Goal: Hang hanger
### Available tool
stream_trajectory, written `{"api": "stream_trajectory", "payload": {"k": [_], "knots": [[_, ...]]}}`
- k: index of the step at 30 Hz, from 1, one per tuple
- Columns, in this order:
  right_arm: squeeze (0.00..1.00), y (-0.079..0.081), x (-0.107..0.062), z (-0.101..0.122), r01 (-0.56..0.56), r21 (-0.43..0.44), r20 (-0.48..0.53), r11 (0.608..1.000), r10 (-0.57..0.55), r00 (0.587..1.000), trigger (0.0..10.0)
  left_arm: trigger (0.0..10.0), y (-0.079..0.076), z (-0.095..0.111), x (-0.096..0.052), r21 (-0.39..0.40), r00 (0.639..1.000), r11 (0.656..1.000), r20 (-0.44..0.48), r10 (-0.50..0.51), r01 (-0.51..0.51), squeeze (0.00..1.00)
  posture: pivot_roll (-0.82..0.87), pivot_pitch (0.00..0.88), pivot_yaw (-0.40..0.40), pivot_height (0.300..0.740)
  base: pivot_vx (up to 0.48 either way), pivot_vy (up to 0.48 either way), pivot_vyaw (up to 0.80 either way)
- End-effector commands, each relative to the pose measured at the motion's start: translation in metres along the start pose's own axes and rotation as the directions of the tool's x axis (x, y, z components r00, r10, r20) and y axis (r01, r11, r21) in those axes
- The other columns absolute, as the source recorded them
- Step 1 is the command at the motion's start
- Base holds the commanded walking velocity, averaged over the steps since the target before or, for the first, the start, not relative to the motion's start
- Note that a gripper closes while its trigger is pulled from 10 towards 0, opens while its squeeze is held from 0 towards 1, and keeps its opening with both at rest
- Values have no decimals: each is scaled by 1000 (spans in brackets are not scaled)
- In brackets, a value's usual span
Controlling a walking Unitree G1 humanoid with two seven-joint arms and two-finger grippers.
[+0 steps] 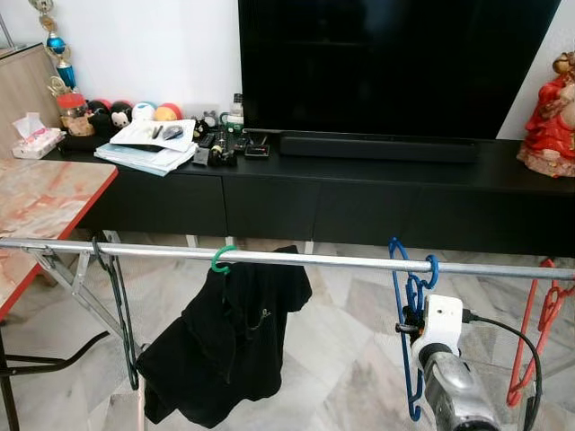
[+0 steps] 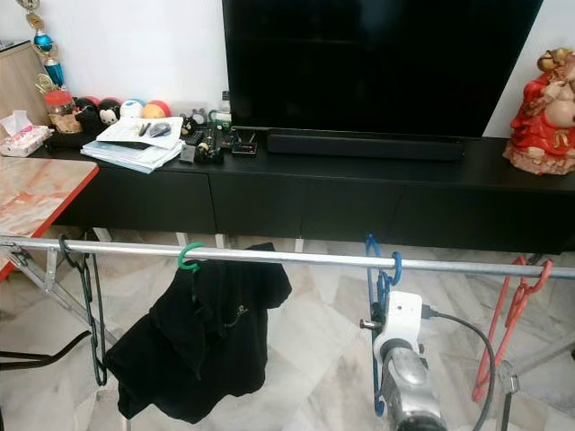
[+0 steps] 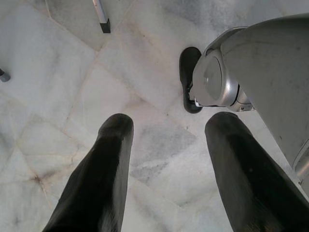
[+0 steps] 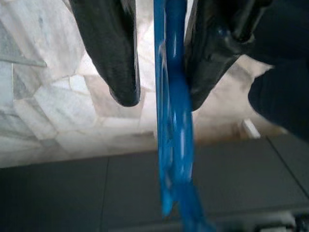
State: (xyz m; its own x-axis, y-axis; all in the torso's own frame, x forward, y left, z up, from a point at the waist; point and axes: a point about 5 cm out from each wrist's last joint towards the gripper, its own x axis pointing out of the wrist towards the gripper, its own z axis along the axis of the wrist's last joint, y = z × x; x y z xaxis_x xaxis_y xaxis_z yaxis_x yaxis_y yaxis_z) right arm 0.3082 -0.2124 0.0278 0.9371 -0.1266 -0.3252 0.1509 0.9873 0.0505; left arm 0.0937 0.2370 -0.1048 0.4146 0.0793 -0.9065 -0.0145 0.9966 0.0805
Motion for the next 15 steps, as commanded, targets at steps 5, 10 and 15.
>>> {"api": "stream_trajectory", "payload": {"k": [5,10,15], "knots": [[1000,-6,-10,2,20,23,107,1000,-23,994,10000,10000,0,-3,0,25,1000,1000,-19,-7,7,0,159,0,-17,740,0,0,0],[1000,-17,-25,-3,68,46,188,997,-75,979,10000,10000,-1,-3,0,31,1000,999,-22,-12,13,0,153,0,-18,740,0,0,0],[1000,-22,-44,-5,95,26,279,995,-99,955,10000,10000,0,-4,0,37,1000,999,-24,-13,14,0,145,0,-21,740,0,0,0]]}}
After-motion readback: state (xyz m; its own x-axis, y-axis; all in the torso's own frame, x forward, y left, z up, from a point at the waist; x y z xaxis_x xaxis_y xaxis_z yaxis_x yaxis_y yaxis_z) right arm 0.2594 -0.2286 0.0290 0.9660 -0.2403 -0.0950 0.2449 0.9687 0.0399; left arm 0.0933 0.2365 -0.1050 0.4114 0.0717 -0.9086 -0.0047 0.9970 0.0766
